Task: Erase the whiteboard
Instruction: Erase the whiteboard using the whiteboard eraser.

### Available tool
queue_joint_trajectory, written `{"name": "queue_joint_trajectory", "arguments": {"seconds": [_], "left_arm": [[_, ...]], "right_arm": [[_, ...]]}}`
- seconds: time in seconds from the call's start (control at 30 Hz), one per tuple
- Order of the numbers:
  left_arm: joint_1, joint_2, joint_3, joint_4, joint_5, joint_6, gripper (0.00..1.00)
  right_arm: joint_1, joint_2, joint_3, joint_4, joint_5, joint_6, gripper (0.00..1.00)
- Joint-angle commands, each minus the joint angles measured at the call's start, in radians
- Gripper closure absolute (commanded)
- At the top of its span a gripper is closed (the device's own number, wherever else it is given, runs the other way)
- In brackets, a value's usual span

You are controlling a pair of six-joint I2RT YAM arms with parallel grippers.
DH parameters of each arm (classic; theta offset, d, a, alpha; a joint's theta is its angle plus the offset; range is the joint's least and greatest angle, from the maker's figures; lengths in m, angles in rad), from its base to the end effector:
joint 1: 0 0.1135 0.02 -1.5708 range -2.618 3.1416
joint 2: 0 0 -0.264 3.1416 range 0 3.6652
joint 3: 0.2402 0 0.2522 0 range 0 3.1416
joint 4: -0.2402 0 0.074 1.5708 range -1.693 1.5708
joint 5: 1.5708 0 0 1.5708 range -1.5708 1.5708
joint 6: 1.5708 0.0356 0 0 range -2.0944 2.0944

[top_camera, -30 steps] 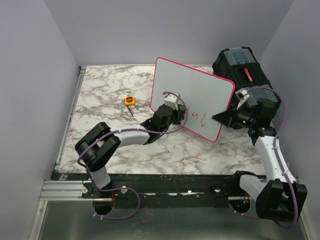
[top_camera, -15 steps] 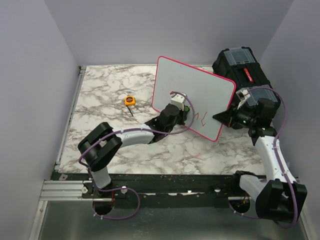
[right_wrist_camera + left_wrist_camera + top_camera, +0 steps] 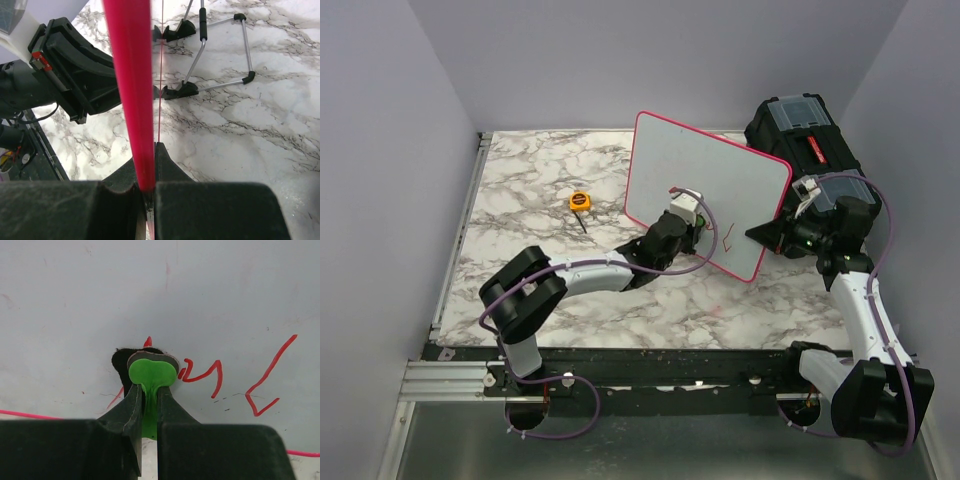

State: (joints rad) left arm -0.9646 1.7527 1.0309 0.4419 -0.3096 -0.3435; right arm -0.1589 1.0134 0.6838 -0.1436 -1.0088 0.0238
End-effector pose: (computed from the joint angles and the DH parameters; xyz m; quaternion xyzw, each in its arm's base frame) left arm 0.2340 -0.3184 0.2265 0.1529 0.7799 -0.2639 0.5466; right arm 0.2164 -0.0042 0.2727 -0.1829 0.7668 0.3805 0.4835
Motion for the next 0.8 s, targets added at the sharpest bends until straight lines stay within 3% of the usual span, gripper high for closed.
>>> {"name": "queue_joint_trajectory", "arguments": {"seconds": [0.0,0.2,0.43,0.6,0.77], "left_arm": [[0.051,-0.002,-0.054,-0.01,0.003,-0.009,1.0],[0.112,-0.051,0.021,-0.054,0.022,0.055,1.0],[0.1,-0.065,0.079,-0.044,0.086,0.081,1.0],[0.074,-0.177,-0.045,0.041,0.085,0.081,1.0],[0.07,-0.366,-0.197,0.052,0.09,0.084,1.0]], "right_arm": [[0.02,-0.021,0.005,0.009,-0.09,-0.027,1.0],[0.02,-0.018,0.006,0.012,-0.09,-0.027,1.0],[0.02,-0.012,0.008,-0.005,-0.154,-0.047,1.0],[0.021,-0.02,0.011,-0.021,-0.284,-0.075,1.0],[0.019,-0.03,0.005,-0.008,-0.283,-0.066,0.99]]}}
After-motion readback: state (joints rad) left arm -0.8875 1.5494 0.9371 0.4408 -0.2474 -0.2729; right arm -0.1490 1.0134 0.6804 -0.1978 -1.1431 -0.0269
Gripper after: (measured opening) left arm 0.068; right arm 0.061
